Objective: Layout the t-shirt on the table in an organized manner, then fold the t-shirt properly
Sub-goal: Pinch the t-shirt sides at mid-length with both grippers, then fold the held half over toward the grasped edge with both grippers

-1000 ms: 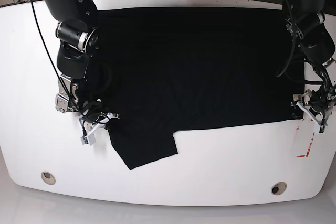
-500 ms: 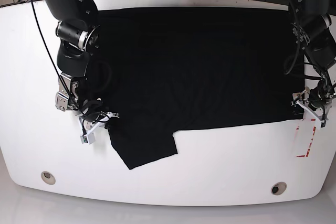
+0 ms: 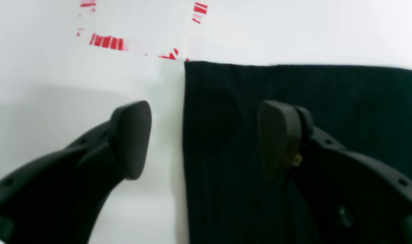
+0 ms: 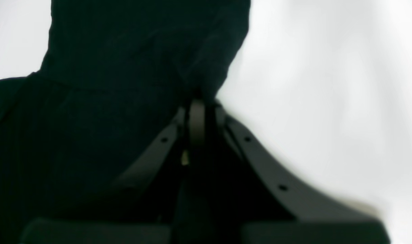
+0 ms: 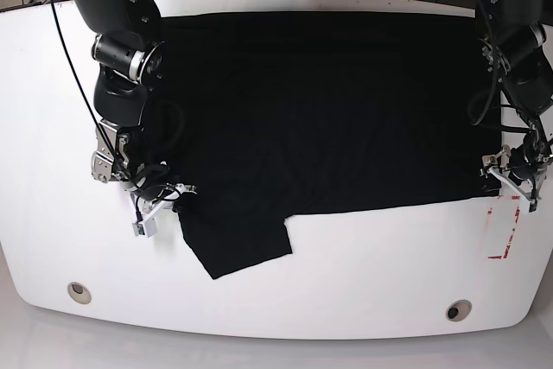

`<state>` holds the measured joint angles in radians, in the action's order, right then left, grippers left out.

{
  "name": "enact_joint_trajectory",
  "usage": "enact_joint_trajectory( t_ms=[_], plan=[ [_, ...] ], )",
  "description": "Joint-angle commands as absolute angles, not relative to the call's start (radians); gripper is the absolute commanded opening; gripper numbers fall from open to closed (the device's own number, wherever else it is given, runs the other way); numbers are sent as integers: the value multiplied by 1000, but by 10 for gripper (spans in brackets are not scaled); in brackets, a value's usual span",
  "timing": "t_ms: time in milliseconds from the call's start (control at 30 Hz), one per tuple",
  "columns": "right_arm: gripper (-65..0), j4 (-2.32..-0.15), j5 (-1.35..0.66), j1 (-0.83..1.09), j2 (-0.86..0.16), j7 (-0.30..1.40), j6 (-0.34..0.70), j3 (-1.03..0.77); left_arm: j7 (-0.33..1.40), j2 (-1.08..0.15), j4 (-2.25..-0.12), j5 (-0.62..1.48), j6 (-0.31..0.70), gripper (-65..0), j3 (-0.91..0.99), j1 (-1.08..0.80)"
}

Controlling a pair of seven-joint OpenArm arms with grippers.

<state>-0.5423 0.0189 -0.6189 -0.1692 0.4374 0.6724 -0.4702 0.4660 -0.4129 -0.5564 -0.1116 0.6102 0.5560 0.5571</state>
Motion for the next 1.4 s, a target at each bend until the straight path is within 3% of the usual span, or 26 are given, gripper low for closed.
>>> enact_joint_trajectory(
  t_ms=[0,367,433,500,733,800,1200,1367],
  plan=[
    [-626,-558,16,-644,-177,443,674,-470,446,-417,-538,-96,616,-189,547,585],
    [-626,-558,13,-644,-193,444,674,-470,444,-412,-504,-91,616,-194,519,585],
    [-626,-558,13,-644,-194,444,674,-470,444,-412,-504,-91,616,-225,519,585],
    [-626,-558,13,-644,-194,444,674,-470,444,-412,-504,-91,616,-285,519,585],
    [-628,-558,13,-644,-199,444,674,-470,444,-410,-504,-91,616,-613,519,590],
    [-628,-558,13,-645,-199,444,674,-470,444,-410,-506,-91,616,-650,519,591],
    [-650,-690,16,-644,-196,498,676,-470,456,-357,-677,-90,664,-650,527,578],
    [-650,-791,13,-638,-194,568,677,-470,553,-344,-808,-90,698,-650,522,535]
  ],
)
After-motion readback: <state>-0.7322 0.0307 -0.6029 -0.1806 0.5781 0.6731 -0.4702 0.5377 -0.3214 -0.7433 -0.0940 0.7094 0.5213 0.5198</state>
